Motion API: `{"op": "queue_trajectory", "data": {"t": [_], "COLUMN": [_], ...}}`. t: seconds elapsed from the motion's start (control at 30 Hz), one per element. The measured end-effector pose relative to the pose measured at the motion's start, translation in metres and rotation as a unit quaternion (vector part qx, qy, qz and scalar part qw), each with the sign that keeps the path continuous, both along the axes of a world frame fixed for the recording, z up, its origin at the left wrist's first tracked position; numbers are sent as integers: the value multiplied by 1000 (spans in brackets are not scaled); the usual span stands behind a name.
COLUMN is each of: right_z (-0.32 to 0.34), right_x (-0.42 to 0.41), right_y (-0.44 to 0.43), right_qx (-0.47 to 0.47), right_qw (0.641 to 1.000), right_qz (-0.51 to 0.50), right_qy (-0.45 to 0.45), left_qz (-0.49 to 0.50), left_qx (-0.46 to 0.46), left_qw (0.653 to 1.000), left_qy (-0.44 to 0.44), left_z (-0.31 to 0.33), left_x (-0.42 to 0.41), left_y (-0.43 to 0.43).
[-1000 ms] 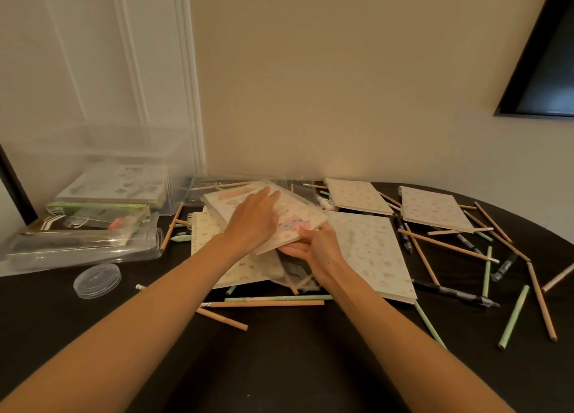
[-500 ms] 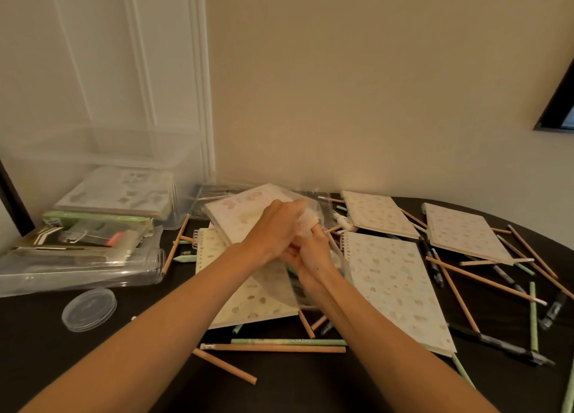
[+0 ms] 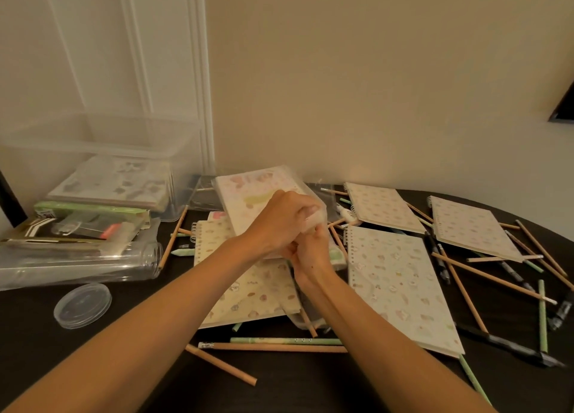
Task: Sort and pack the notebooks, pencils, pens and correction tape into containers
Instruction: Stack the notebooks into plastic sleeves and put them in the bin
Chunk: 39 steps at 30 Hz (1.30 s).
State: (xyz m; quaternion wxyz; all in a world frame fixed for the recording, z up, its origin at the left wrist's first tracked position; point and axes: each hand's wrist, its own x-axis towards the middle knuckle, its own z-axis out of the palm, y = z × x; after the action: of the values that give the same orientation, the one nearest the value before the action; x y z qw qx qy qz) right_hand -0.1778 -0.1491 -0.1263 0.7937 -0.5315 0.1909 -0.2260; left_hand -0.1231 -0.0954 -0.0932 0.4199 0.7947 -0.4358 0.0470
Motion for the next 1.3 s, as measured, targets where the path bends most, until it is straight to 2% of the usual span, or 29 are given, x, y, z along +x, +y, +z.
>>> {"op": "queue_trajectory", "data": {"t": [0.27,0.43,0.63,0.77,0.83,0.87,0.9,0.93,1.0,1.03,1.1,1.2,1.27,1.3], "right_z": [-7,-10,2,25,41,46,48,47,35,28,17,9,3,2], "right_x": [-7,-18,-27,-52,-58,-61,-59,-58,-58,-59,-60,-59,-56,-55], "right_y": [10,5,-11,-47,-73,-87,-99,-109,-120,-123,-121,-120,-124,-124], "right_qx": [27,-91,-130,-259,-371,-457,-564,-673,-817,-853,-895,-919,-927,-924], "right_qw": [997,981,954,902,881,856,800,715,548,484,393,339,327,335], "right_qz": [34,50,123,216,171,105,37,7,76,125,177,185,179,182], "right_qy": [66,165,239,268,239,220,202,188,163,150,116,73,40,22], "left_qz": [-46,-43,-37,-42,-28,-29,-37,-46,-55,-54,-49,-44,-46,-48], "left_qx": [21,11,29,50,64,76,93,118,180,205,245,292,316,330], "left_qw": [999,998,994,992,994,995,994,992,982,976,966,951,940,933], "left_qy": [18,54,95,105,81,61,40,14,-32,-46,-70,-94,-120,-135], "left_z": [6,2,-8,-20,-26,-28,-29,-30,-30,-29,-28,-26,-27,-28], "left_x": [-5,-8,-17,-16,-15,-17,-16,-16,-17,-17,-14,-8,-6,-5], "left_y": [17,20,26,44,52,55,58,61,67,69,75,87,95,99]}}
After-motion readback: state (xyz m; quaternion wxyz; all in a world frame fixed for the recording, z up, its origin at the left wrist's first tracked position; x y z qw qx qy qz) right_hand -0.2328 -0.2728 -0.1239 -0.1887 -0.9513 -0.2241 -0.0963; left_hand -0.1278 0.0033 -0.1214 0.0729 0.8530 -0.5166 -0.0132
